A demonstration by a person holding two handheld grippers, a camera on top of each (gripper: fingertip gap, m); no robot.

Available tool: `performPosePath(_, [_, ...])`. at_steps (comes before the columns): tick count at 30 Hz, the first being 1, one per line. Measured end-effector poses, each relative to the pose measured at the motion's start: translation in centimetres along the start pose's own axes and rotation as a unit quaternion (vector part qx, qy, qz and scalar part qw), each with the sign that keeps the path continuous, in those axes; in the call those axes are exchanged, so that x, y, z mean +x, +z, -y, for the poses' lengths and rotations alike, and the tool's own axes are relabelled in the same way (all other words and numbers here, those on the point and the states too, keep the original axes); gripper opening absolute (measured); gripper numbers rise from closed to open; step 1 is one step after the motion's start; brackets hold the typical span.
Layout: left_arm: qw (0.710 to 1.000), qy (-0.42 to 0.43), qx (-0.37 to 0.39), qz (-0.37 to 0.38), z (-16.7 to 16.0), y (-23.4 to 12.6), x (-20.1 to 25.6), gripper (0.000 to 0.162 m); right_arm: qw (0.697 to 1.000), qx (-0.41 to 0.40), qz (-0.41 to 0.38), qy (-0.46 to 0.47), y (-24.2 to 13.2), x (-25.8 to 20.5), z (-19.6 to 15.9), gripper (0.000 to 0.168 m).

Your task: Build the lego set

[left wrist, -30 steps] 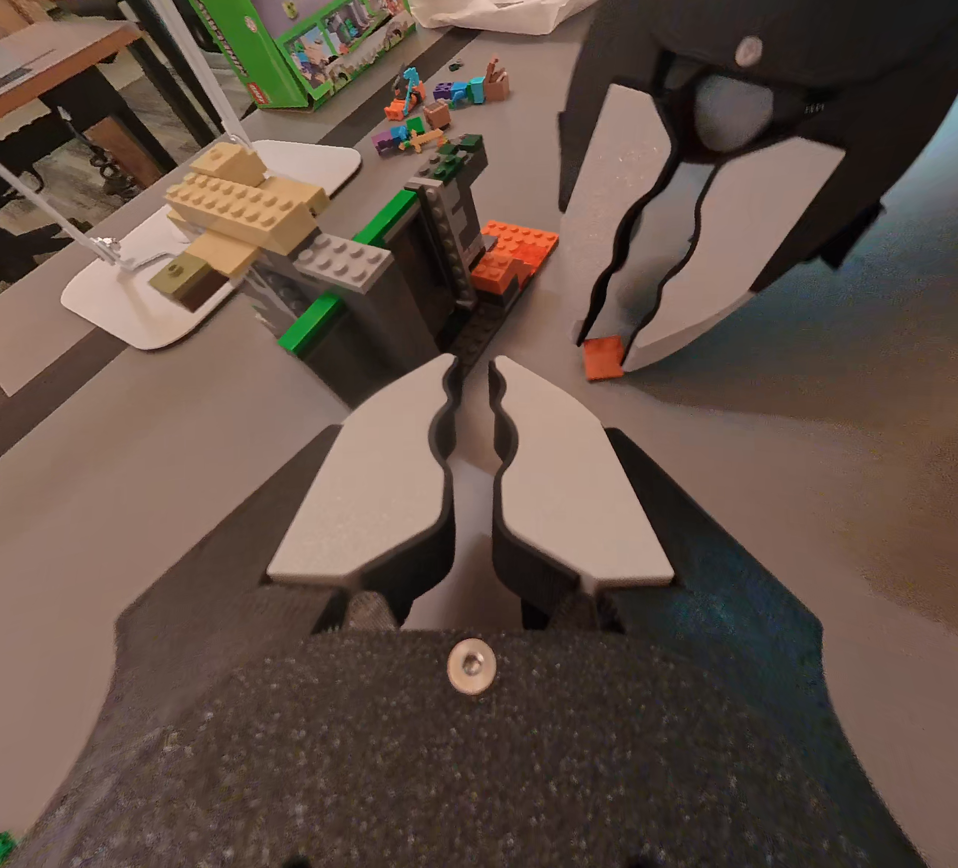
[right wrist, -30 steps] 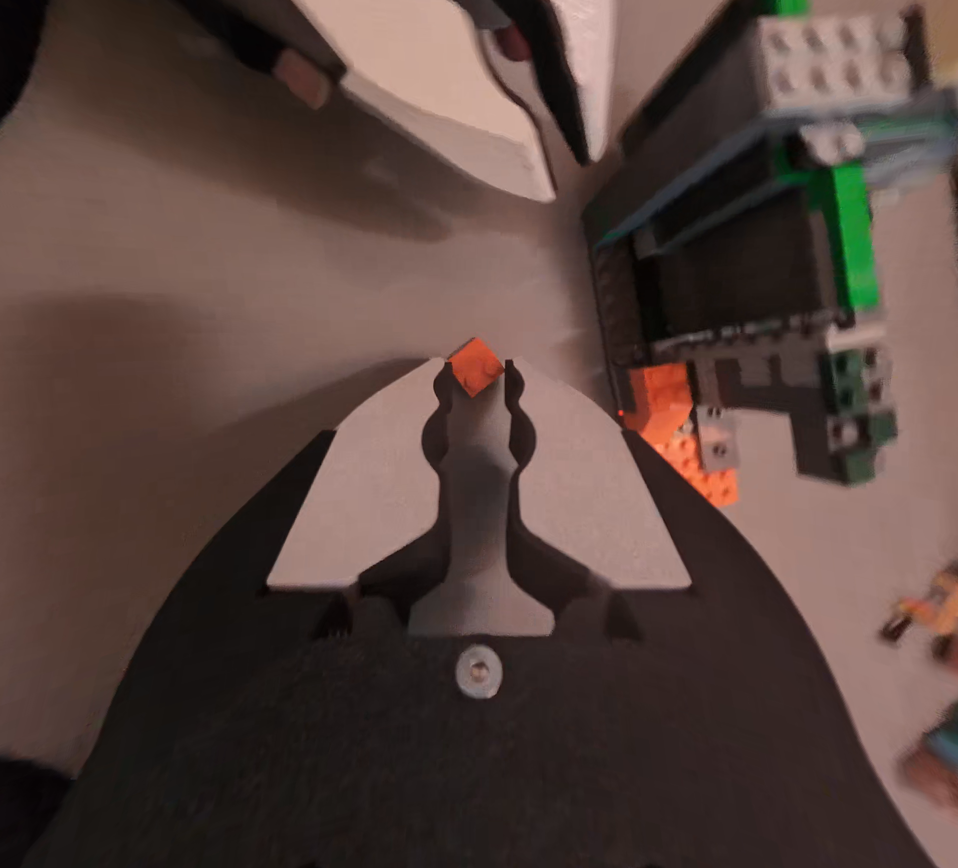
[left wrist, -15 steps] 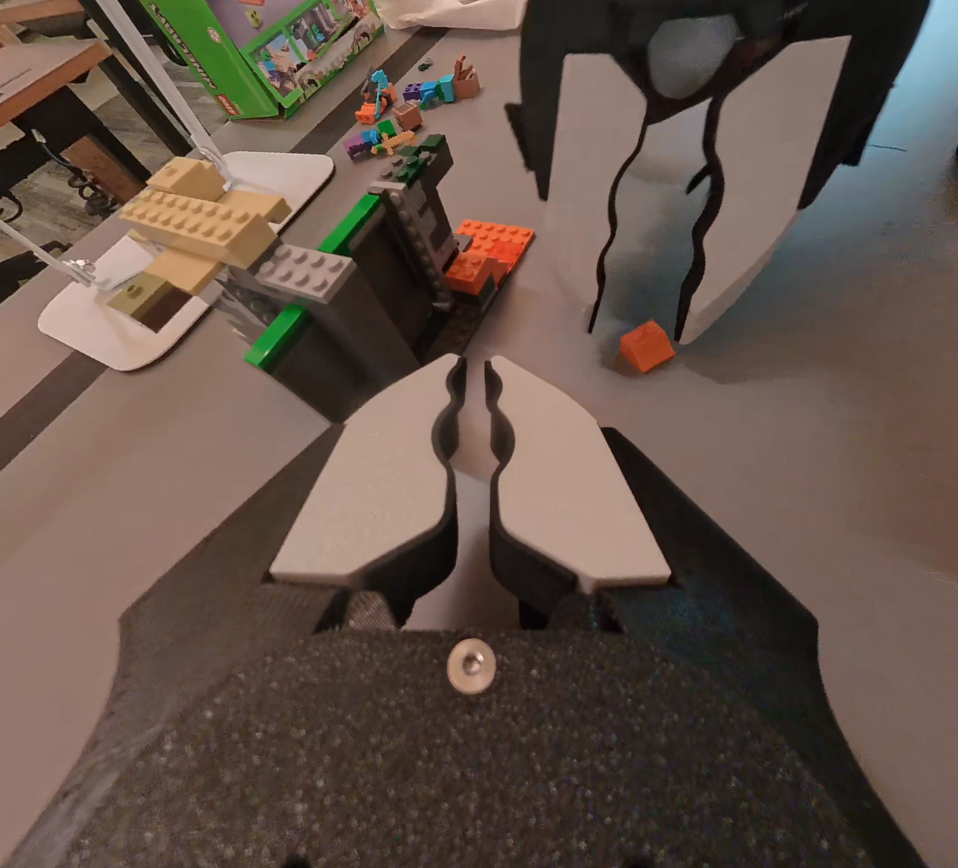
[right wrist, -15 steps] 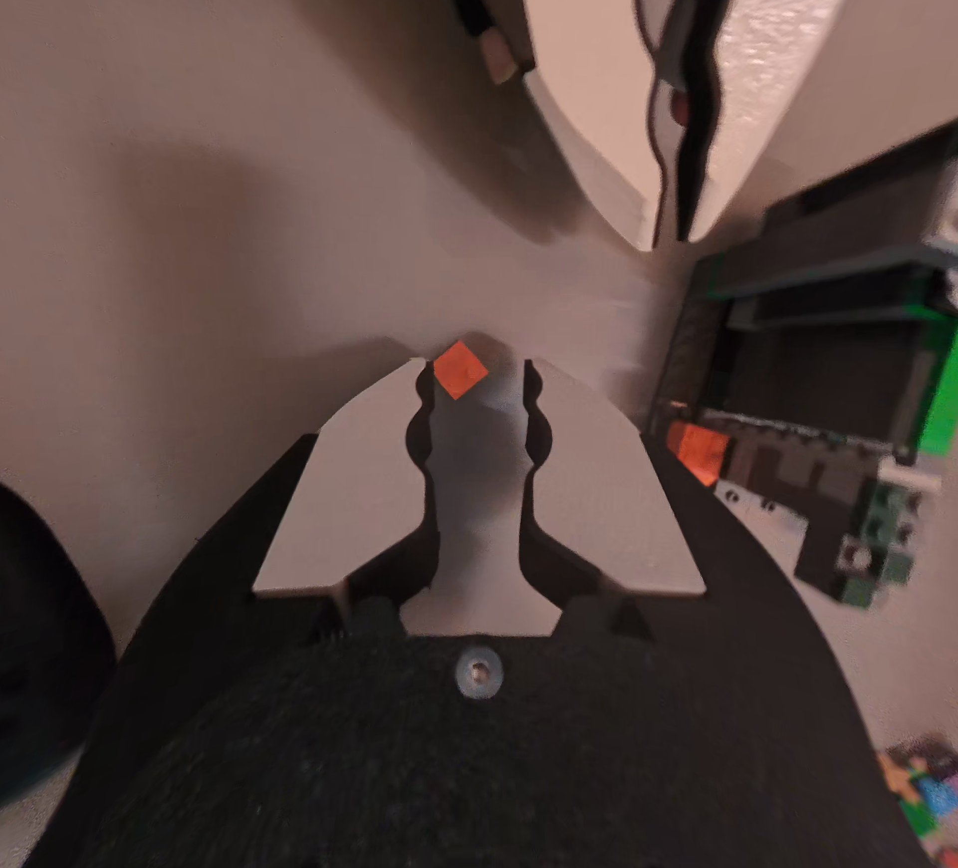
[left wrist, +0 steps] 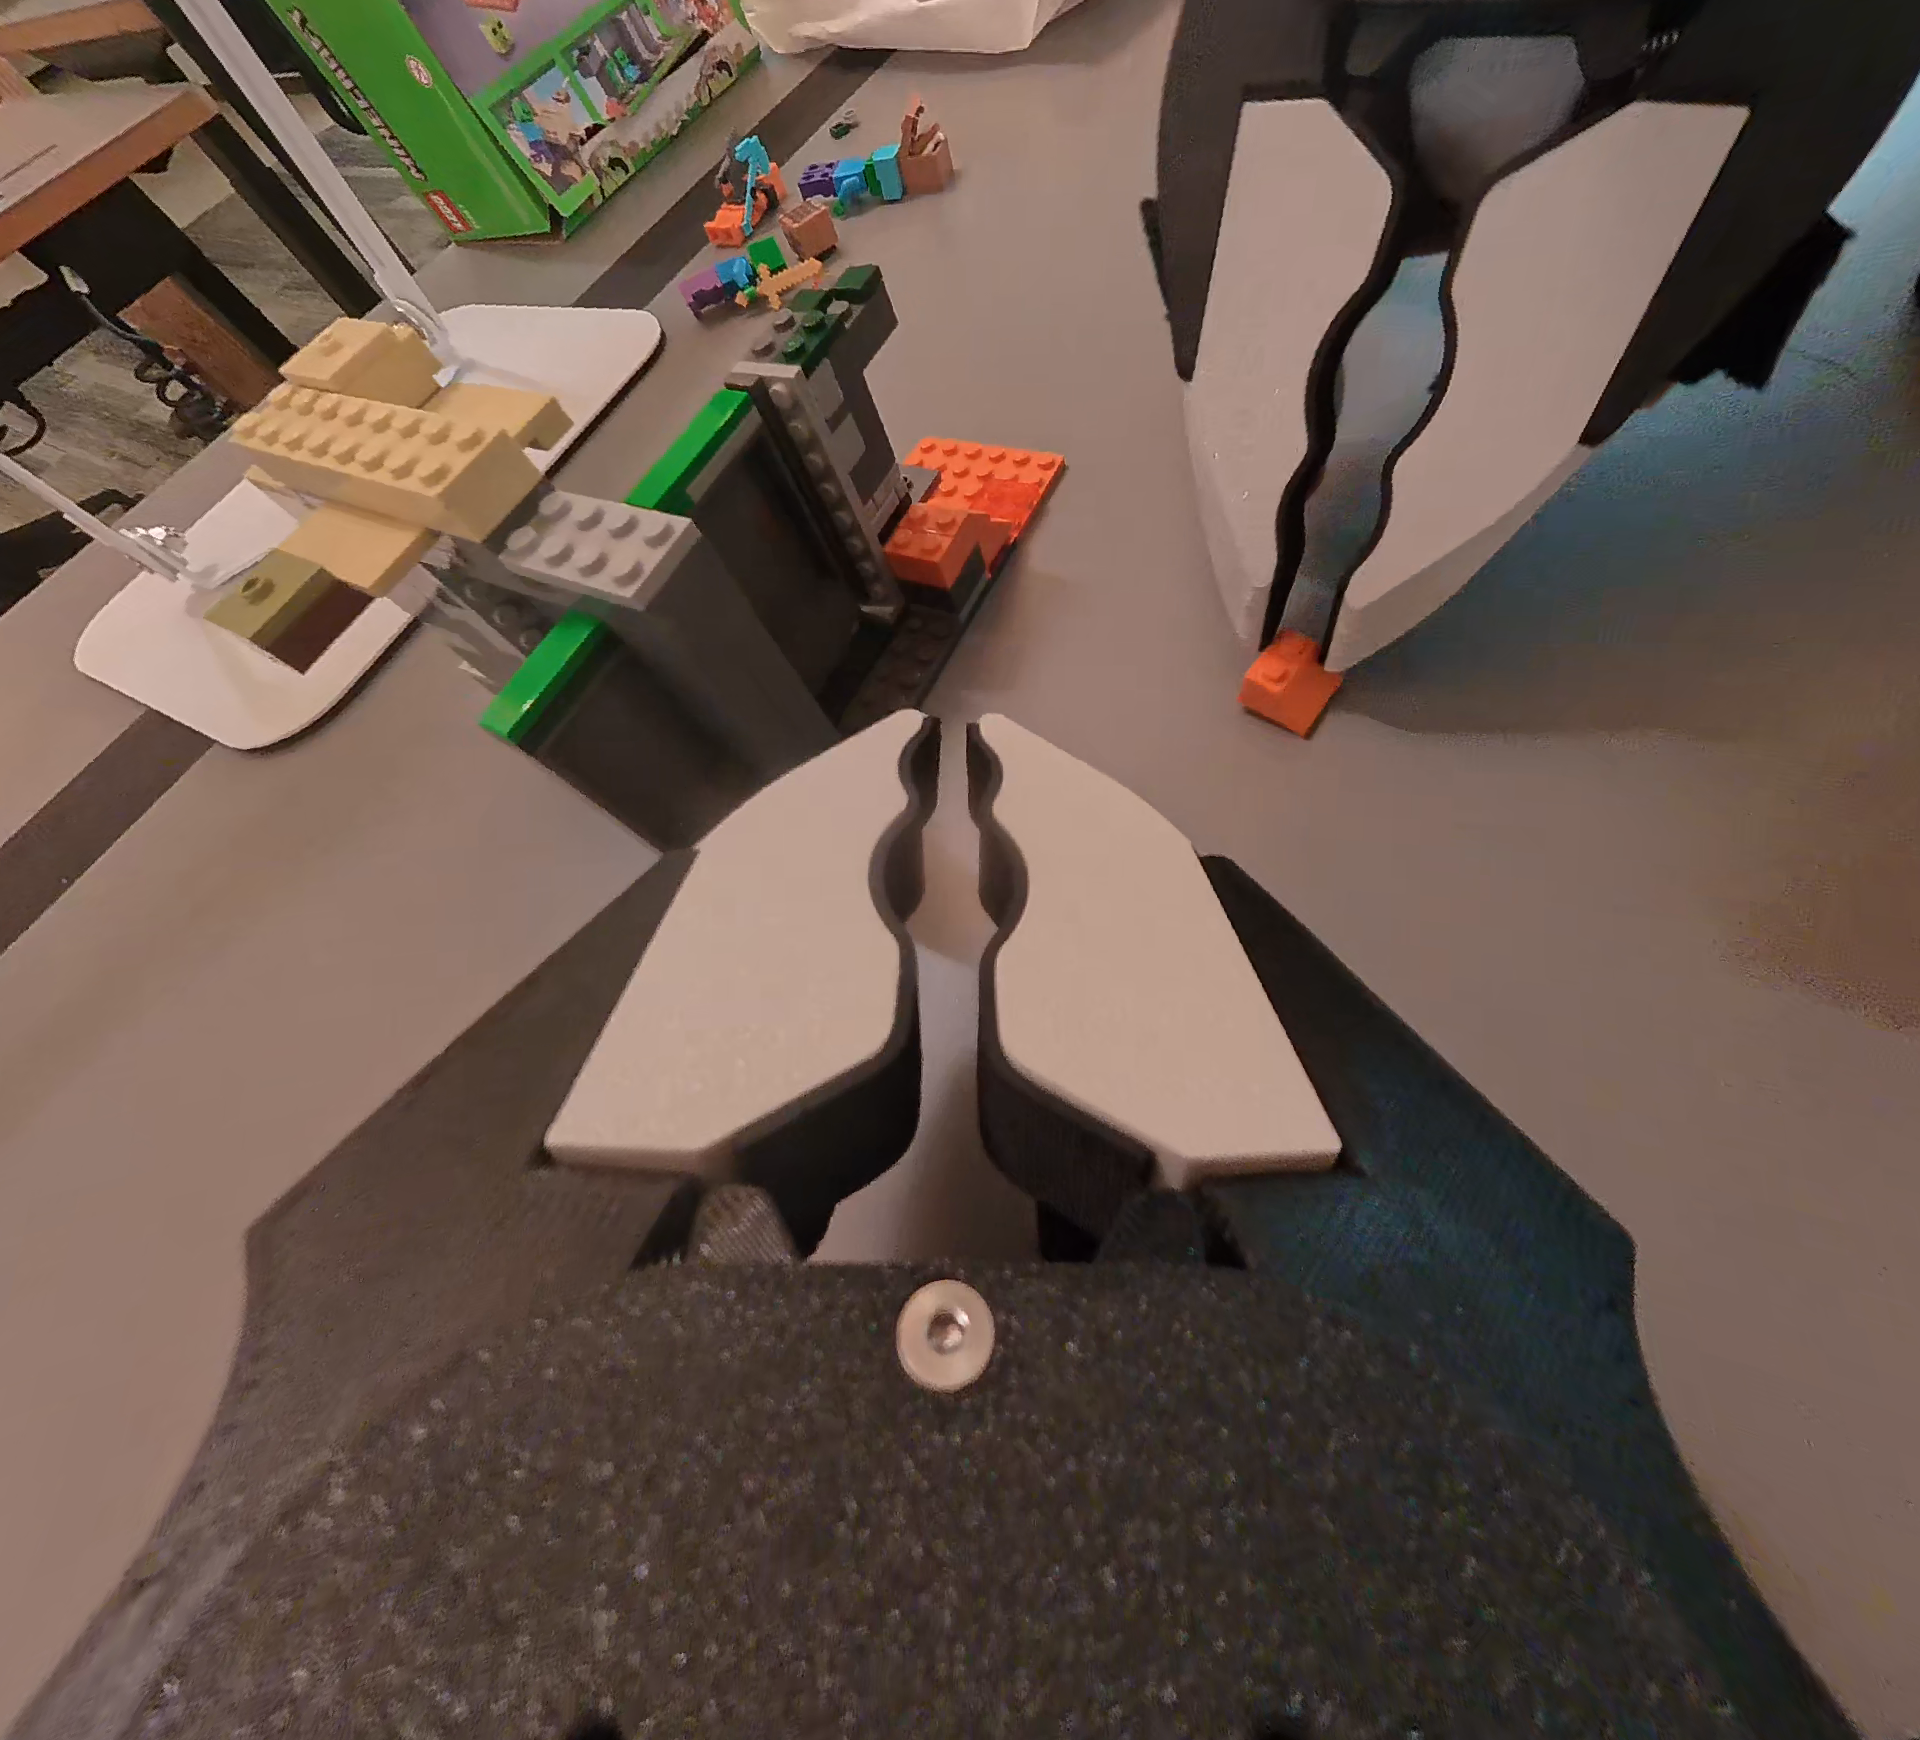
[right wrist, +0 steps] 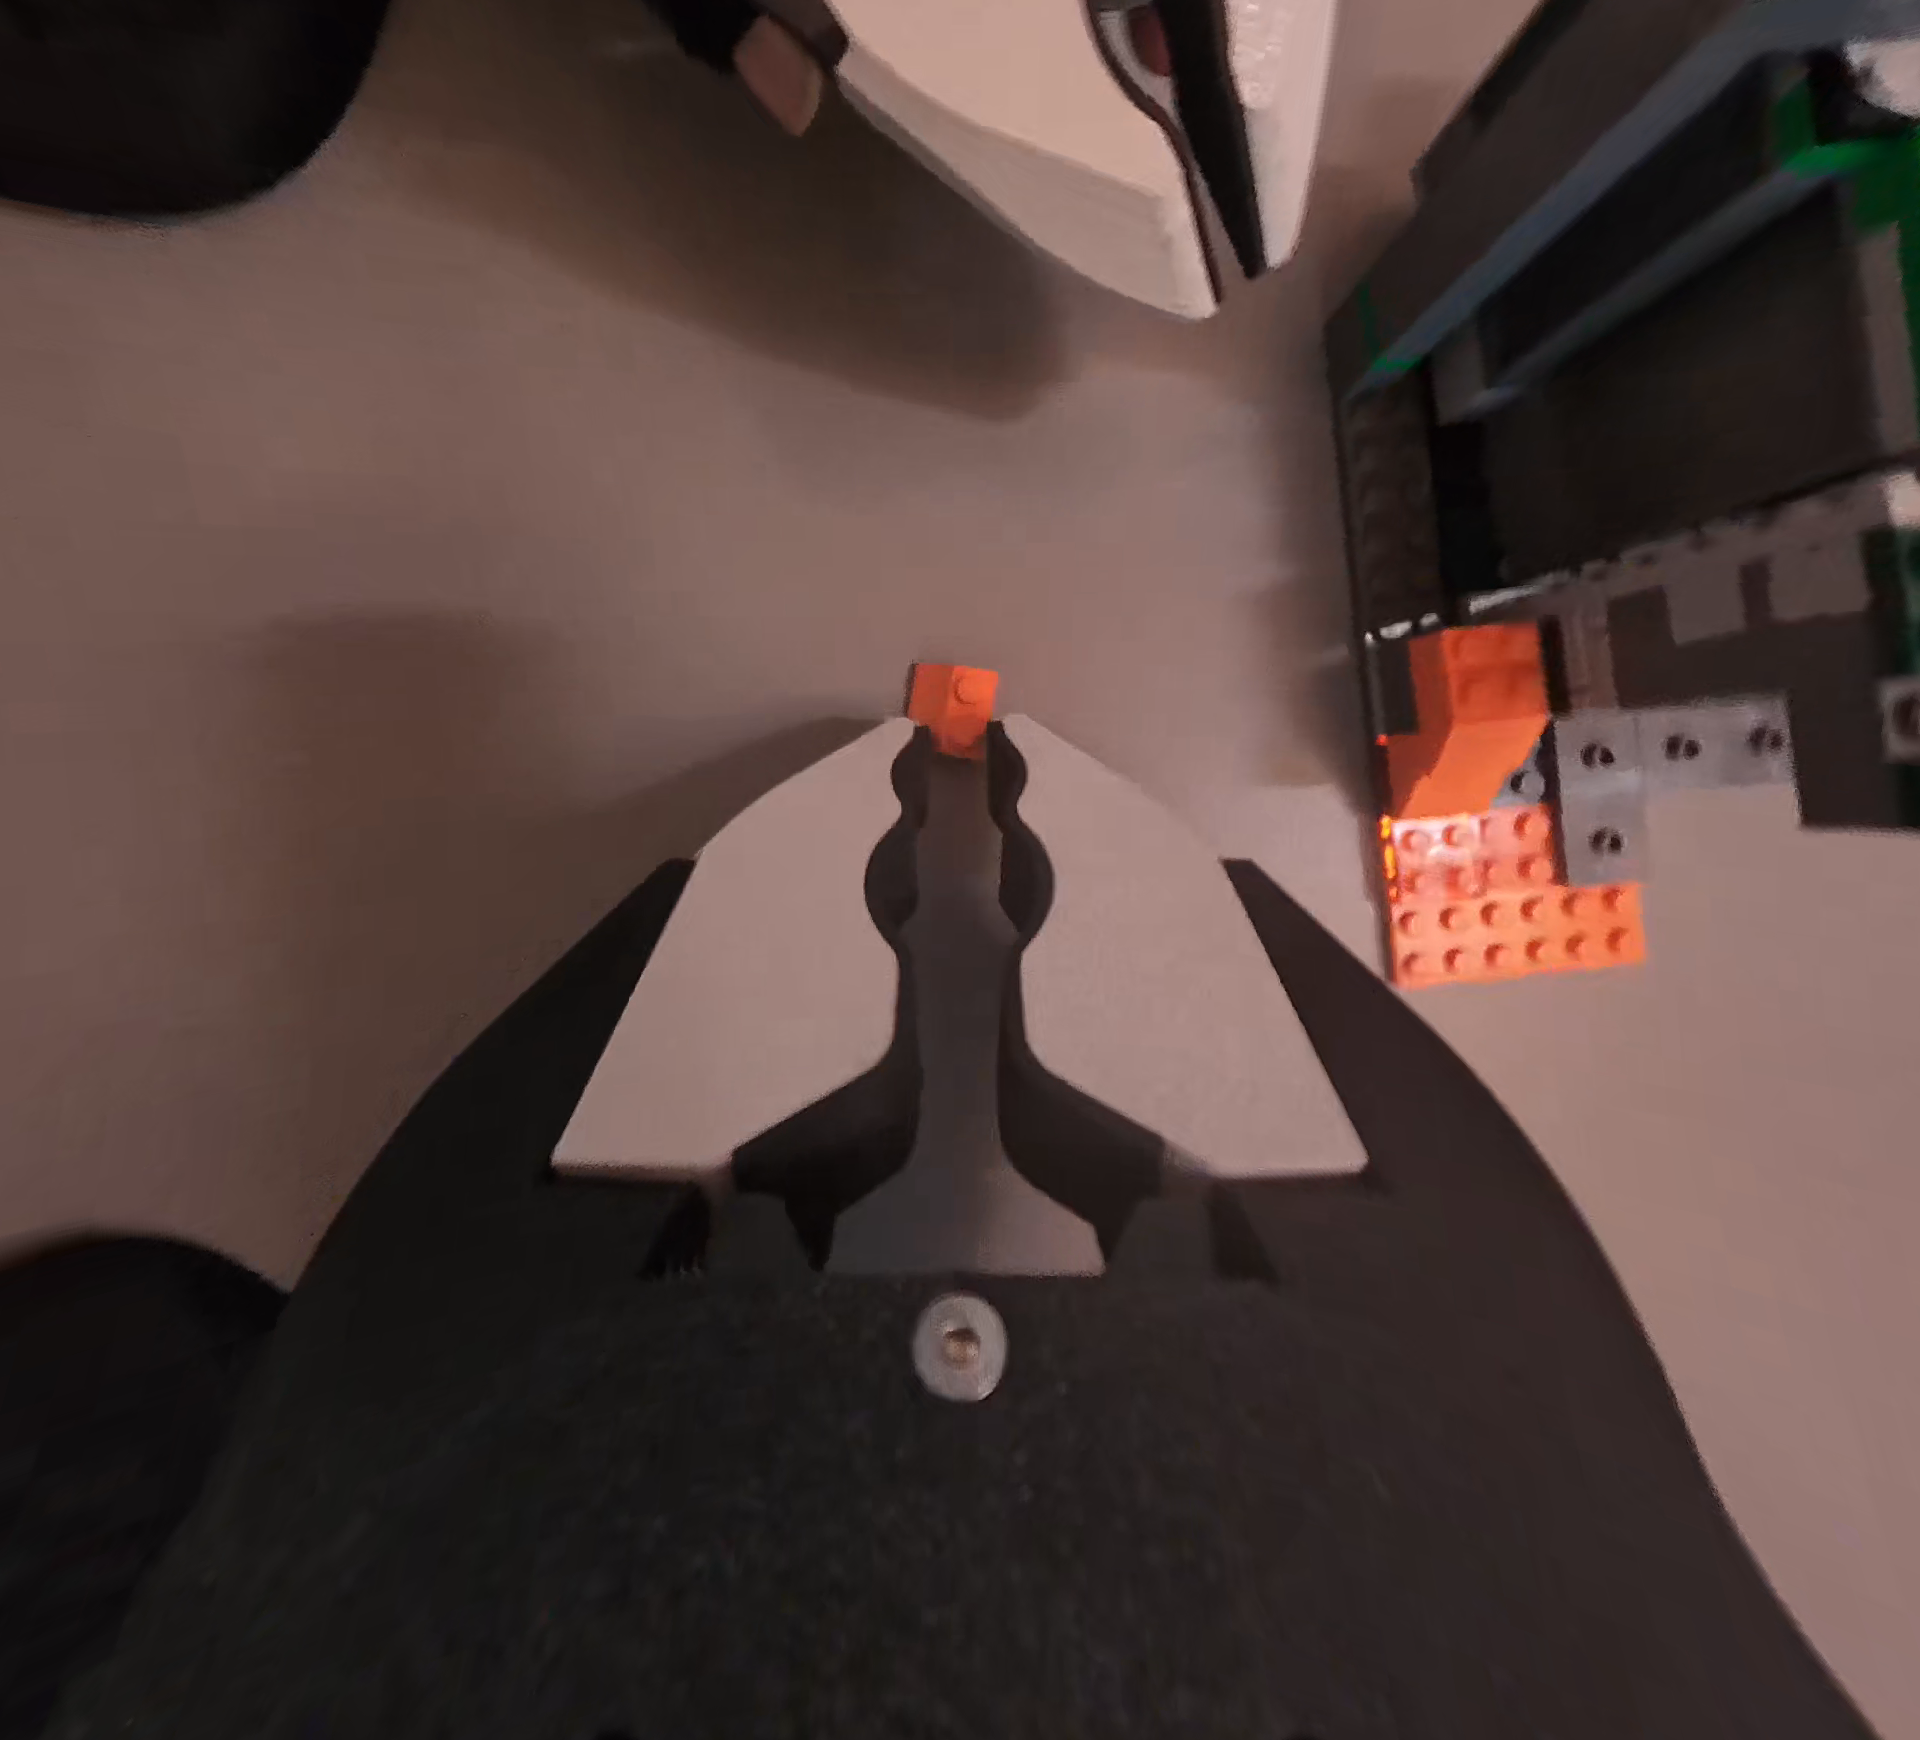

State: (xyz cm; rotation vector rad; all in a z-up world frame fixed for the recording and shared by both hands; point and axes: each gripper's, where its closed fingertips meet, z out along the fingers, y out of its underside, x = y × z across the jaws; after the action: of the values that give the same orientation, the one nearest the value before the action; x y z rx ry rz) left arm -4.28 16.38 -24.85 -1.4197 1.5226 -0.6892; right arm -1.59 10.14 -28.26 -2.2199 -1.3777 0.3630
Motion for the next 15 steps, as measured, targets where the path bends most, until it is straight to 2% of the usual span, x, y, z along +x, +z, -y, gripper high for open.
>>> performPosePath(3, [1.0, 0.0, -0.001, 0.0, 0.0, 0.0, 0.0, 0.004, 0.995, -0.026, 0.045, -0.086, -0.4, 0.0, -0.2, 0.008])
performPosePath(6, [1.0, 0.001, -0.002, 0.0, 0.0, 0.0, 0.0, 0.004, 0.988, -0.034, 0.083, -0.127, -0.9, 0.2, -0.2, 0.008])
performPosePath(15, [1.0, -0.002, -0.004, -0.006, -0.1, 0.1, 0.1, 0.004, 0.995, -0.004, 0.045, -0.094, -1.1, 0.9, -0.8, 0.015])
